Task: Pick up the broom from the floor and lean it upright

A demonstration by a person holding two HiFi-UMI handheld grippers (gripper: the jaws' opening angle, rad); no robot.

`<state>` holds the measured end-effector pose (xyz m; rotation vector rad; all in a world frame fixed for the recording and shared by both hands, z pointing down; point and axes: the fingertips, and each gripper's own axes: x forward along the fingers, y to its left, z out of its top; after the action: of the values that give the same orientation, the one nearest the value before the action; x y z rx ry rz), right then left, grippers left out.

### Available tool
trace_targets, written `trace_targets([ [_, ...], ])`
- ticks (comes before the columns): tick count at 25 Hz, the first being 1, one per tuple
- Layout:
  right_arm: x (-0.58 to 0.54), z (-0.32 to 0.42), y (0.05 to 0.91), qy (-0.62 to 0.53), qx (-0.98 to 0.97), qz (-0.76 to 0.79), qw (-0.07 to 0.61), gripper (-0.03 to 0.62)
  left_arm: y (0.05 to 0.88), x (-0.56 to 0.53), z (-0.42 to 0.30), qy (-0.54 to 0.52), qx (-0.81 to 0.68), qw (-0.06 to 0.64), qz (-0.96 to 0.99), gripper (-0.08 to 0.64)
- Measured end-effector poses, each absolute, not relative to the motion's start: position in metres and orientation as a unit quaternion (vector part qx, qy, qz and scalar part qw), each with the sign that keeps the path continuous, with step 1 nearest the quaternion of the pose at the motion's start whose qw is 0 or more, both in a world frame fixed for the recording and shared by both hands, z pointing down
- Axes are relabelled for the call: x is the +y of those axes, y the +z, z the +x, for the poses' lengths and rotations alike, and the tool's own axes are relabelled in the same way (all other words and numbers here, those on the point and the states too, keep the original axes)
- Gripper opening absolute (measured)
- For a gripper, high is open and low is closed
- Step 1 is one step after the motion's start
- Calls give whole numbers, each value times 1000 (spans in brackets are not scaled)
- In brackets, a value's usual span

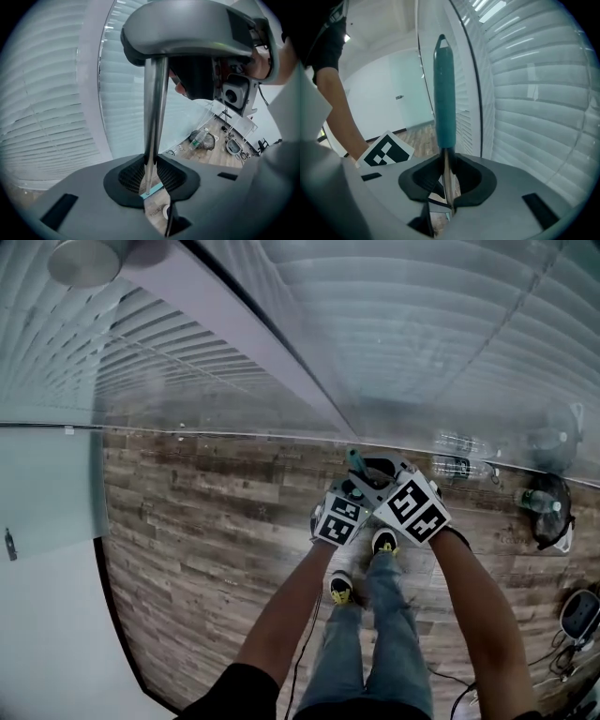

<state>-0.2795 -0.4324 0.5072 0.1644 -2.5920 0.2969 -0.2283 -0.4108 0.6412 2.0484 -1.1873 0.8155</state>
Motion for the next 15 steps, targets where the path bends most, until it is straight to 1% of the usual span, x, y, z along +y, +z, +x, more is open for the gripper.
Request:
trace_targets([
  [6,-463,-285,516,146,-950,112,252,94,647,-435,-236,331,-457,319,762,94],
  [11,-474,-290,520,155,-946,125,256,94,648,-443,-239,321,-467,342,750,92],
  [15,-481,-297,522,158,-945,129,255,94,648,-449,-246,325,-471,347,743,92],
])
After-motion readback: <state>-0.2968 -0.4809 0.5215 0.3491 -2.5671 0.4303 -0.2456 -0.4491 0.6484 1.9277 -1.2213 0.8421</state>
